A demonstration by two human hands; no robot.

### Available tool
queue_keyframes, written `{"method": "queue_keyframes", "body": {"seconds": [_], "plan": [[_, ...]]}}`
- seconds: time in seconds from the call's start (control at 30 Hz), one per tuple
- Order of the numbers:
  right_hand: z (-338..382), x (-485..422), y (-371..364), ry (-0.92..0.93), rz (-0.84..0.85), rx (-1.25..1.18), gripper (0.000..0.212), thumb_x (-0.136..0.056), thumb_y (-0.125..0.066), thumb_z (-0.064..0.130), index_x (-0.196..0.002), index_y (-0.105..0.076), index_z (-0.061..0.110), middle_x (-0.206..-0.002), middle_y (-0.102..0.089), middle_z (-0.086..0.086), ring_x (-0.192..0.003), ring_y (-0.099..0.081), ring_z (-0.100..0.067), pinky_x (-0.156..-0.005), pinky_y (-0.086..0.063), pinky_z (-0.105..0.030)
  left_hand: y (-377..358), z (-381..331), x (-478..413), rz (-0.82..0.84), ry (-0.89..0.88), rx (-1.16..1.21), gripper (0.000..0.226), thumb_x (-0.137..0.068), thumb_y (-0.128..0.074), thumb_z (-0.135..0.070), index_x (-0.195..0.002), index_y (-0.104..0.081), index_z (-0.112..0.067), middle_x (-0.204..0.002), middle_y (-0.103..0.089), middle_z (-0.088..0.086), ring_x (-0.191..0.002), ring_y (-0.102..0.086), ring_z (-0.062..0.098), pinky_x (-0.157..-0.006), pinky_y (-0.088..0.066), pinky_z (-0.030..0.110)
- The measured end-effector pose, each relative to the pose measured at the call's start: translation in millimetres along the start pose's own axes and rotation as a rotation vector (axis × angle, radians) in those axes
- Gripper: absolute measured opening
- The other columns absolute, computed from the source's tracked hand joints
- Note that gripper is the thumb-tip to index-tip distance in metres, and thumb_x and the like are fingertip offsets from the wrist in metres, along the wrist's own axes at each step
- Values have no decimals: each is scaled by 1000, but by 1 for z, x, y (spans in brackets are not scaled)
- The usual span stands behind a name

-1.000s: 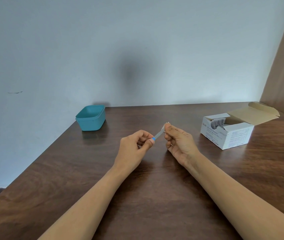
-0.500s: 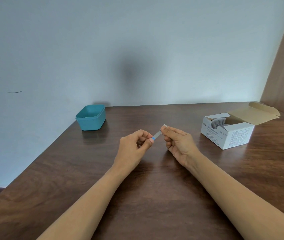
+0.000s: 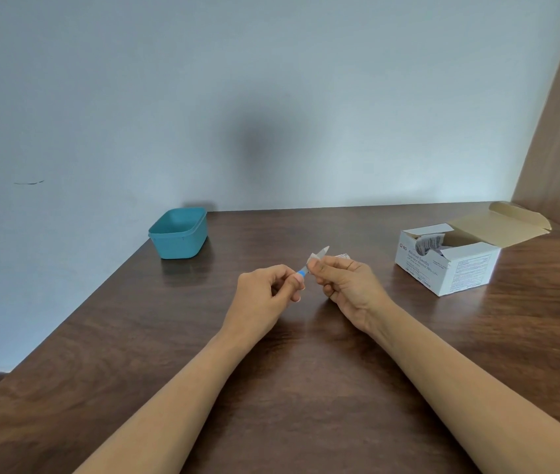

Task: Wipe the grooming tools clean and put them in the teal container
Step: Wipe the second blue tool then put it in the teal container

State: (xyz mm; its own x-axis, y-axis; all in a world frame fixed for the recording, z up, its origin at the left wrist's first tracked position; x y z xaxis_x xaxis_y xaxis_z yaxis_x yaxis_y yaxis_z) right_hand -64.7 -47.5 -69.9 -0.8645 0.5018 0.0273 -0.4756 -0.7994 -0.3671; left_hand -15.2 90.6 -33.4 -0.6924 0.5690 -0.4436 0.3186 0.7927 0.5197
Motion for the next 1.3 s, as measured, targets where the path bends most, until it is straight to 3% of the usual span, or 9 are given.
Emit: {"method": "queue_keyframes", "body": {"seconds": [0.2,0.3,0.47,0.6,0.73,0.93,1.1,1.3], "plan": [[1,1,5,23,-85,6,15,-69,-80,22,-71,-71,11,-65,-59,0,-57,-46,-7,-54,-38,-19,-4,-4,1,29,-14,28,18,-93,-60,-28,-83,-72,-18,-66,-70,-5,-63,-62,16,-63,-51,26],[0,1,6,53,-113,-4,14,-76,-77,26,-68,-72,14,-62,-60,2,-54,-48,-5,-52,-39,-18,-5,-6,1,31,-21,36,17,-92,-61,-28,-84,-72,-19,-67,-70,-6,-62,-62,16,-63,-51,26],[0,1,3,53,-89,-95,6,-85,-67,13,-84,-72,9,-64,-65,5,-57,-52,-3,-51,-39,-15,-5,-5,1,34,-17,23,17,-92,-60,-30,-86,-72,-20,-66,-70,-8,-62,-62,14,-62,-51,25],[-1,1,4,21,-97,-205,4,-78,-71,8,-82,-71,8,-69,-62,2,-56,-48,-4,-49,-37,-14,-7,-5,1,54,-4,59,17,-93,-60,-28,-86,-73,-20,-66,-71,-6,-59,-61,8,-62,-51,21],[-2,0,7,-15,-108,-305,16,-72,-73,20,-84,-69,10,-63,-57,5,-54,-50,-3,-51,-38,-14,-10,-4,1,100,16,106,19,-94,-58,-25,-85,-74,-19,-66,-71,-4,-58,-60,8,-60,-51,20],[-2,1,-4,-56,36,-294,23,-71,-69,30,-90,-70,17,-82,-70,5,-64,-56,-3,-61,-41,-17,-15,-1,2,152,95,291,27,-95,-56,-27,-81,-74,-12,-61,-67,-1,-54,-54,7,-56,-44,15],[-7,7,-22,-98,210,-150,28,-70,-67,26,-96,-68,16,-70,-68,6,-67,-55,-8,-74,-38,-23,-15,-1,1,156,165,458,29,-96,-54,-24,-80,-71,-7,-60,-63,0,-50,-47,4,-52,-41,13],[-2,0,-8,-62,82,-326,37,-66,-70,24,-100,-64,13,-72,-69,6,-58,-55,-4,-56,-43,-16,-23,0,5,242,203,469,28,-97,-53,-23,-81,-71,-8,-61,-62,-1,-50,-46,5,-52,-40,14]]}}
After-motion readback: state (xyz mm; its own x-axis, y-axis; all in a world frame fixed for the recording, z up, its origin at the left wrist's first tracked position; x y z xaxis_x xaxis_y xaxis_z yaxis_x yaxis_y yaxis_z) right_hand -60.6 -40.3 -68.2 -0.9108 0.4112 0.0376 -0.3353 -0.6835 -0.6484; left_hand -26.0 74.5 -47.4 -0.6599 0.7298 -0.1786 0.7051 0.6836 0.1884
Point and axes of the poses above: each hand's wrist, its own x-axis away from the middle knuckle, its own y-axis out of the back of the hand, z = x × y, the point moved 8 cm from there along -x, towards the middle knuckle
